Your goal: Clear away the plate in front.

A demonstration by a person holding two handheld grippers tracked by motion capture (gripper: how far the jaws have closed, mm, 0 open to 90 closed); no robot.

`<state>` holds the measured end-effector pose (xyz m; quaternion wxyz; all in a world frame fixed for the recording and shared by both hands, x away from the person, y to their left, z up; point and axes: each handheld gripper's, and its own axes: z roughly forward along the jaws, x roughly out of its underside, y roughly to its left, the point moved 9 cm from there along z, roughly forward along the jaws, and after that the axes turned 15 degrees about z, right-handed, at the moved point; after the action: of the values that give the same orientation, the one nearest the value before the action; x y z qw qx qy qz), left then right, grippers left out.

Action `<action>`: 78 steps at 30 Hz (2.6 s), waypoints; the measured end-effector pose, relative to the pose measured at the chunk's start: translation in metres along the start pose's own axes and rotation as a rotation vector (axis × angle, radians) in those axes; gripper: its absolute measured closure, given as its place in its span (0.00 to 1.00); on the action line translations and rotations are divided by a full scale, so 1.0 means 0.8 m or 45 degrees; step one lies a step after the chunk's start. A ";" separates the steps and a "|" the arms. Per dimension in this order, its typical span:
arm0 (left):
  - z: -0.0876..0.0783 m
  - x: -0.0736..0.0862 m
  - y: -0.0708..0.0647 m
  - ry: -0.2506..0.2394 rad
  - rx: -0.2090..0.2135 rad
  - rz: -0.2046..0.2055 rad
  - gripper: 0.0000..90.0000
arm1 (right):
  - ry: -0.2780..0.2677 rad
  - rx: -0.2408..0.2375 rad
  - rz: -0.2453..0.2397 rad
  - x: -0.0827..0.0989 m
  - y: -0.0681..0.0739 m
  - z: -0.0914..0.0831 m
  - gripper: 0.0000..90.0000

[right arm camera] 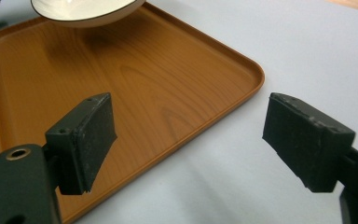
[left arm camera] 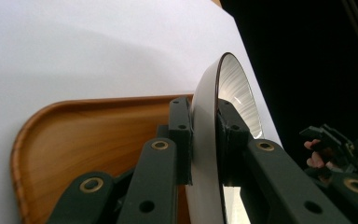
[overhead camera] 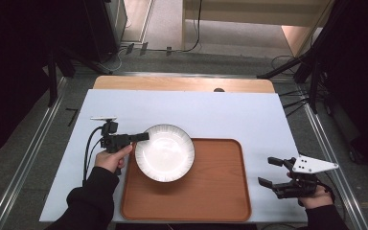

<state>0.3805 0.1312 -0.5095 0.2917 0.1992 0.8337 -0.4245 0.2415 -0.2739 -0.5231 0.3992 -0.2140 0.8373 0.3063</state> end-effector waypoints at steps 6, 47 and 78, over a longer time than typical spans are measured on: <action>0.010 0.006 -0.010 0.041 0.012 0.032 0.88 | 0.006 0.004 -0.001 0.001 0.000 0.001 0.19; 0.080 0.043 -0.040 0.232 -0.076 0.270 0.93 | 0.029 -0.001 -0.009 0.003 0.000 0.002 0.19; 0.086 0.054 -0.033 0.357 -0.086 0.360 0.72 | 0.035 -0.010 -0.009 0.004 0.002 0.003 0.19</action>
<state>0.3546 0.0634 -0.5540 0.2360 0.3616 0.8436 -0.3193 0.2402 -0.2714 -0.5264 0.3879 -0.2226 0.8408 0.3052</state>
